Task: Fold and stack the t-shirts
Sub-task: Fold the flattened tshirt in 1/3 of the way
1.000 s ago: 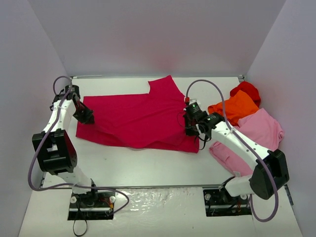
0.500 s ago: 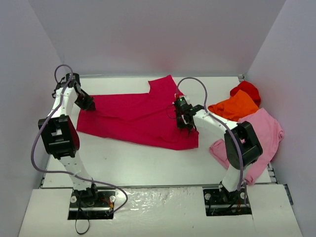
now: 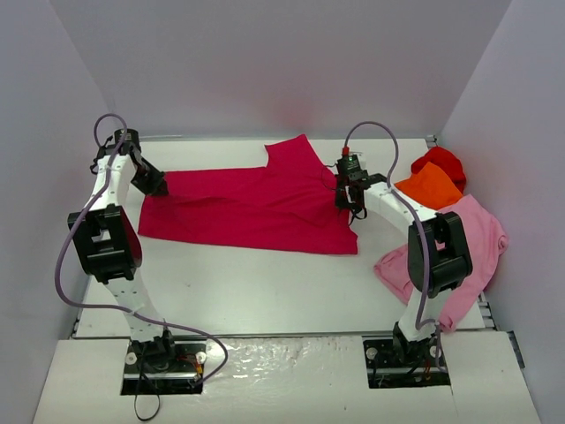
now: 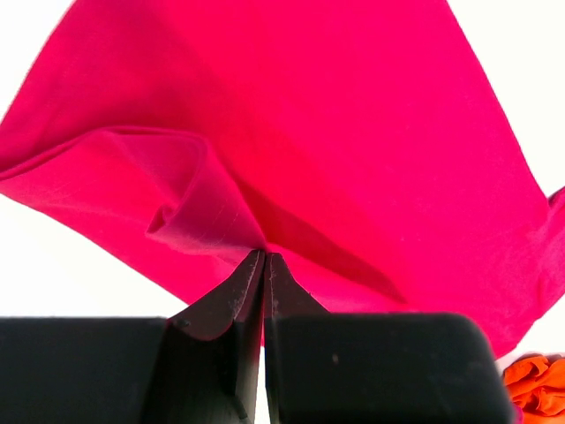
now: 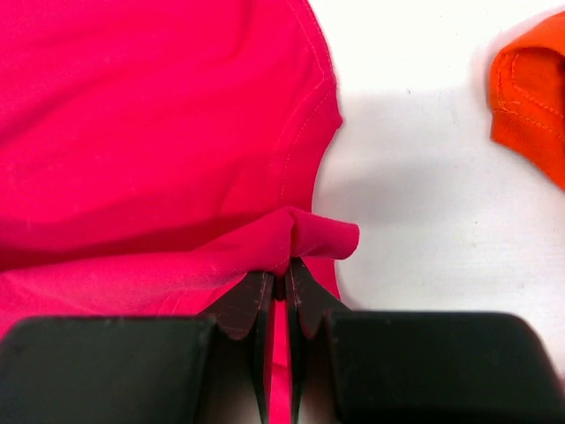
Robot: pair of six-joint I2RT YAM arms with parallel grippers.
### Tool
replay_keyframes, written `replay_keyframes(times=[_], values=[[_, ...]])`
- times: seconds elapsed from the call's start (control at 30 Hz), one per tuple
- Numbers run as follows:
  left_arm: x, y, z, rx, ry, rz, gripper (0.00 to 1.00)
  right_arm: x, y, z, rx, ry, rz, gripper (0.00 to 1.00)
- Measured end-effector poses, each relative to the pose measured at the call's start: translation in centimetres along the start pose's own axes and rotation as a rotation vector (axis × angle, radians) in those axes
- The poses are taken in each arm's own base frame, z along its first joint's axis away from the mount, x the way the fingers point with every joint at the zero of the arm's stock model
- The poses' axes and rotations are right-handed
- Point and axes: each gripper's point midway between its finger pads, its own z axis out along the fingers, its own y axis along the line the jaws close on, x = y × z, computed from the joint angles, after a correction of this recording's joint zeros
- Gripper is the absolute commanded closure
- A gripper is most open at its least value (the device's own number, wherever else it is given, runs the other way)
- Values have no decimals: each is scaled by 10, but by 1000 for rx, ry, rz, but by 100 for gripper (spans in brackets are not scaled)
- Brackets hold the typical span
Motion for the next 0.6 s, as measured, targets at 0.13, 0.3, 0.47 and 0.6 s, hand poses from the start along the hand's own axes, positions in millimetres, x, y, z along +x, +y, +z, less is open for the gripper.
replay_keyframes(times=[0.13,0.3,0.47,0.6], values=[[2,7,4,-16,12,-10,100,6,2,14,-4,24,-1,100],[8,17,11,-37,34,-19,100,18,5,30,-9,65,-9,100],[14,23,17,-54,53,-23,100,14,9,35,-13,56,-11,100],[14,24,20,-57,55,-25,100,4,9,35,-8,27,-13,100]])
